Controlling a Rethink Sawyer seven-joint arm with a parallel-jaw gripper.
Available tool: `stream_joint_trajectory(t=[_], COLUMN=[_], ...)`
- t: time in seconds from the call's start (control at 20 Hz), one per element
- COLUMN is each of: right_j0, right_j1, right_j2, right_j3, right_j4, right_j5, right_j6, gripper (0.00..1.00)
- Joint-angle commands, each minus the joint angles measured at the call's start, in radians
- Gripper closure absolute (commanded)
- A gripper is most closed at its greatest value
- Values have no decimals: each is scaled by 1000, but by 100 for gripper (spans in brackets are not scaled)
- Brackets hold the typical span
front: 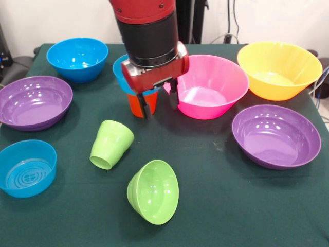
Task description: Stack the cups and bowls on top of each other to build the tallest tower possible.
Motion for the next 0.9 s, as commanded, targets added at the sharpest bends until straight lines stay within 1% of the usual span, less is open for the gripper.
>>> stream_joint_trajectory(t=[0.05,0.25,0.5,0.7,0.9], right_j0=[-35,-40,-59,-62,-73], right_j1=[41,49,63,90,112], right_j2=[84,93,105,90,71], right_j3=[-28,-44,-56,-74,-69], right_j4=[-52,-59,-87,-120,-165], right_j5=[-133,-138,-166,-166,-173], right_j6=[-111,-115,-148,-168,-187], gripper=[0,0,0,0,0])
